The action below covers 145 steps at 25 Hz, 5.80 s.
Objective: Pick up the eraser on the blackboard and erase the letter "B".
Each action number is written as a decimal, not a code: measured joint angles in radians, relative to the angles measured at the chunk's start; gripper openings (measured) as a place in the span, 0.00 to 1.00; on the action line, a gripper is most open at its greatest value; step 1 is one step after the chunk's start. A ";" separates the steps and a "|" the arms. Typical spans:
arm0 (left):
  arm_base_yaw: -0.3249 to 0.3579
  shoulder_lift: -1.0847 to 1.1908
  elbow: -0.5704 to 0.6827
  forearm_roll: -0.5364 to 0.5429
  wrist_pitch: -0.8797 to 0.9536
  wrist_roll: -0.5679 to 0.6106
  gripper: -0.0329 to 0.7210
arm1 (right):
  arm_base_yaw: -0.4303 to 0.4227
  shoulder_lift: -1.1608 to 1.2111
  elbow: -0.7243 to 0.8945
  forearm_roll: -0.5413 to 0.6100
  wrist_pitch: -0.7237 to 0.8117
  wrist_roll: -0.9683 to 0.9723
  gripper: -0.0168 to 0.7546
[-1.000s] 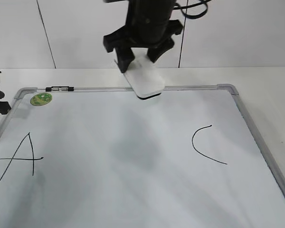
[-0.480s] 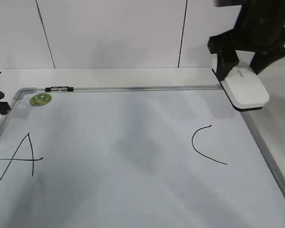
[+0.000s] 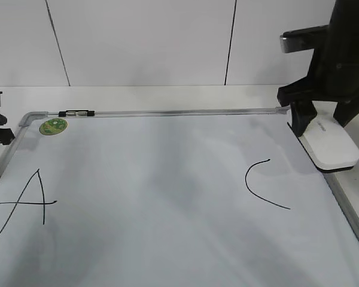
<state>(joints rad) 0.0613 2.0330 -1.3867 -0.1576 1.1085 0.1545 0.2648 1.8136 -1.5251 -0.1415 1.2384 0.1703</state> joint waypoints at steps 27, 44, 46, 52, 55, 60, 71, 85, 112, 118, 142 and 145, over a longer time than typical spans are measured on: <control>0.000 0.000 0.000 -0.004 -0.002 0.004 0.07 | -0.090 0.190 0.000 0.116 -0.065 -0.033 0.76; 0.000 0.000 0.000 -0.004 -0.002 0.004 0.07 | -0.090 0.190 0.000 0.078 -0.072 -0.036 0.76; 0.000 0.000 0.000 -0.004 -0.002 0.004 0.07 | -0.090 0.190 0.000 0.077 -0.072 -0.036 0.76; 0.000 0.000 0.000 -0.004 -0.002 0.004 0.07 | -0.090 0.190 0.000 0.077 -0.070 -0.037 0.76; 0.000 0.000 0.000 -0.004 -0.002 0.004 0.07 | -0.090 0.190 0.000 0.077 -0.072 -0.037 0.76; 0.000 0.000 0.000 -0.004 -0.002 0.004 0.07 | -0.090 0.190 0.000 0.076 -0.074 -0.037 0.76; 0.000 0.000 0.000 -0.004 -0.002 0.004 0.07 | -0.090 0.190 0.000 0.084 -0.079 -0.037 0.77; 0.000 0.000 0.000 -0.004 -0.002 0.004 0.07 | -0.090 0.190 -0.080 0.073 -0.026 -0.037 0.86; 0.000 0.004 -0.029 -0.004 0.056 0.021 0.62 | -0.090 -0.058 -0.230 0.234 0.002 -0.055 0.75; 0.000 -0.038 -0.115 0.002 0.082 0.023 0.64 | -0.090 -0.162 -0.230 0.256 0.008 -0.055 0.75; 0.000 -0.545 -0.118 -0.014 0.129 0.008 0.63 | -0.090 -0.930 0.129 0.241 0.034 0.005 0.77; 0.000 -0.596 -0.115 -0.016 0.131 0.008 0.63 | -0.090 -0.931 0.129 0.262 0.034 0.006 0.72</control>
<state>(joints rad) 0.0613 1.4370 -1.5014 -0.1738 1.2394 0.1624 0.1748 0.8827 -1.3959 0.1202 1.2725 0.1759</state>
